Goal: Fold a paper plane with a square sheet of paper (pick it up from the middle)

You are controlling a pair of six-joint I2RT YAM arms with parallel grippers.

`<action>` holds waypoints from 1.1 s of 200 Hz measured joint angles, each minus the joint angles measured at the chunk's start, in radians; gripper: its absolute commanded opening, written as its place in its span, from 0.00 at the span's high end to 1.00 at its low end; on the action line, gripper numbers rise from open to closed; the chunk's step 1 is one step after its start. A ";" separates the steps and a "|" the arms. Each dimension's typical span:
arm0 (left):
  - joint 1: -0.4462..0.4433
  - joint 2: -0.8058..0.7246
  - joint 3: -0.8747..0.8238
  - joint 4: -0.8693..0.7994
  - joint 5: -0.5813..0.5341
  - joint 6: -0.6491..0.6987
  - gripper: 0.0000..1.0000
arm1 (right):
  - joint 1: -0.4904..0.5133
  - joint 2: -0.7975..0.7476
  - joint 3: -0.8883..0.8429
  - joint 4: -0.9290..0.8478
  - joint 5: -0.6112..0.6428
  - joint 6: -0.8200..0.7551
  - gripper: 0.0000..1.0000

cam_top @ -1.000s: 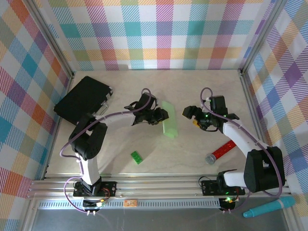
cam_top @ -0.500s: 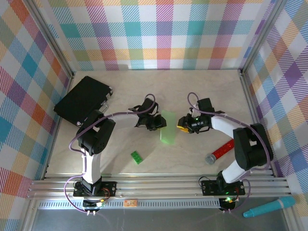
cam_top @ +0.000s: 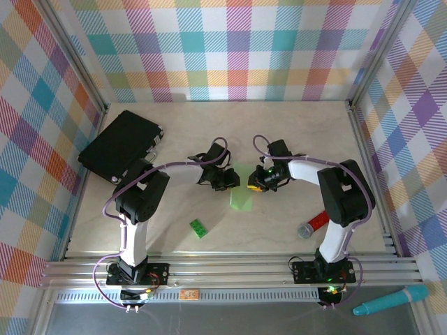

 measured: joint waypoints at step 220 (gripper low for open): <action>-0.034 -0.019 0.093 -0.247 -0.144 0.002 0.44 | 0.008 0.050 0.030 -0.029 0.001 -0.008 0.77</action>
